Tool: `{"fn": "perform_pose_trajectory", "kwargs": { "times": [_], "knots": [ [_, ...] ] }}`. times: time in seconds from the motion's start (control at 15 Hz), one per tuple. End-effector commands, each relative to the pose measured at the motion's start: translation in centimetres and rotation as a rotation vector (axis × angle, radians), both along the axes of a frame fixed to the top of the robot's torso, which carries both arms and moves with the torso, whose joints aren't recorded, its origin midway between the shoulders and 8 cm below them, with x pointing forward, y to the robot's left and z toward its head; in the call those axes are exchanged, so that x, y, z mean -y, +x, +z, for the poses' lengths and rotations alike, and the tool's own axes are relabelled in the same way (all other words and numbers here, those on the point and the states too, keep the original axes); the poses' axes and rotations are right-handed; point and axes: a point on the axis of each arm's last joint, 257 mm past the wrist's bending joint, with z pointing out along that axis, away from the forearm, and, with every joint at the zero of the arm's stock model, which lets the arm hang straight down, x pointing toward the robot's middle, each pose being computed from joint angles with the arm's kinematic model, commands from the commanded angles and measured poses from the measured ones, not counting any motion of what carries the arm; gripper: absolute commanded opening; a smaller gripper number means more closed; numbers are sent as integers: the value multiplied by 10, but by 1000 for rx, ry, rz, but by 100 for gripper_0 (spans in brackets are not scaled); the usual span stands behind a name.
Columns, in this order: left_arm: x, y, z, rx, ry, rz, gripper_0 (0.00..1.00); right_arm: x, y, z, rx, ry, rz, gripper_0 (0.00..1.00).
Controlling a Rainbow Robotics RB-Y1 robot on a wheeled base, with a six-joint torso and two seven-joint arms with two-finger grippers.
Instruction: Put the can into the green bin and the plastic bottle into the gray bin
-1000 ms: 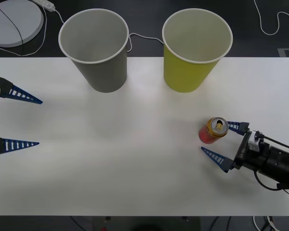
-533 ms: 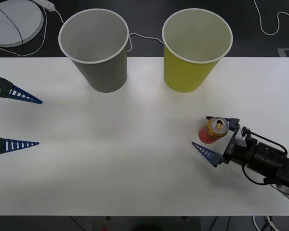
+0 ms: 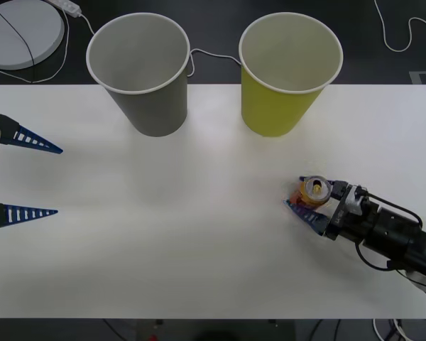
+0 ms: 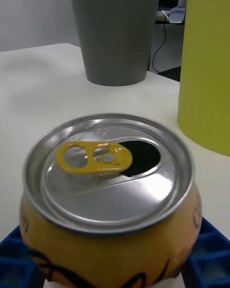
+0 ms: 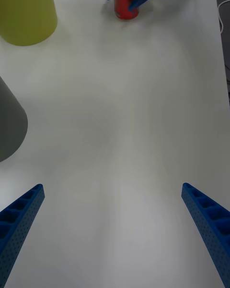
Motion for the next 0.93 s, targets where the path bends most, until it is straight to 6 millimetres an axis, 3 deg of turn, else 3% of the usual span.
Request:
{"fn": "perform_pose_trajectory", "kwargs": {
  "times": [0.07,0.47,0.67,0.93],
  "knots": [
    [0,0,0,0,0,0,100,-1,0,2,0,4,3,0],
    [0,0,0,0,0,0,100,7,-3,14,10,-7,27,0],
    [0,0,0,0,0,0,100,13,-15,24,-27,-35,58,0],
    [0,0,0,0,0,0,100,34,-34,55,-91,-121,58,0]
  ]
}}
